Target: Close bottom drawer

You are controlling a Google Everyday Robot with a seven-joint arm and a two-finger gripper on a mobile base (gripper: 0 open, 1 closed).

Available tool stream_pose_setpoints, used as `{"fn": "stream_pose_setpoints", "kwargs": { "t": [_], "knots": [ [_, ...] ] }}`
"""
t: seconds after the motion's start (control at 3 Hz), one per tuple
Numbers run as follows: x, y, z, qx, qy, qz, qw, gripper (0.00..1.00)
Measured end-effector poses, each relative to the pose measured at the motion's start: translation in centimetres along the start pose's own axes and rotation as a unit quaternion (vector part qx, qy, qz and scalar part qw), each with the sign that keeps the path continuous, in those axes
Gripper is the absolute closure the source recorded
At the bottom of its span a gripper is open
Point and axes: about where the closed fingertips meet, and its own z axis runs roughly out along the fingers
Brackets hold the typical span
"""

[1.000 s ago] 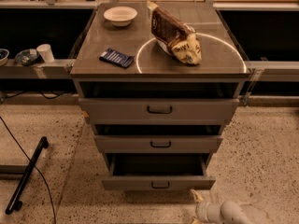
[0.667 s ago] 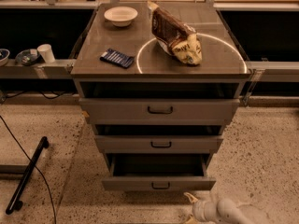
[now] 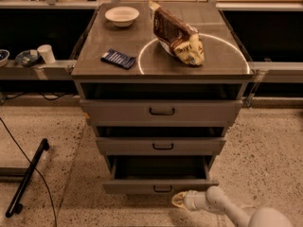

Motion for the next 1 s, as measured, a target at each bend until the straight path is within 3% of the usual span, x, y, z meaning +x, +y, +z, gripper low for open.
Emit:
{"fn": "stream_pose_setpoints", "kwargs": {
  "t": [0.33, 1.0],
  "knots": [
    [-0.33, -1.33, 1.42, 0.009, 0.005, -0.002, 0.9999, 0.63],
    [-0.33, -1.32, 1.43, 0.009, 0.005, -0.002, 0.9999, 0.17]
  ]
}}
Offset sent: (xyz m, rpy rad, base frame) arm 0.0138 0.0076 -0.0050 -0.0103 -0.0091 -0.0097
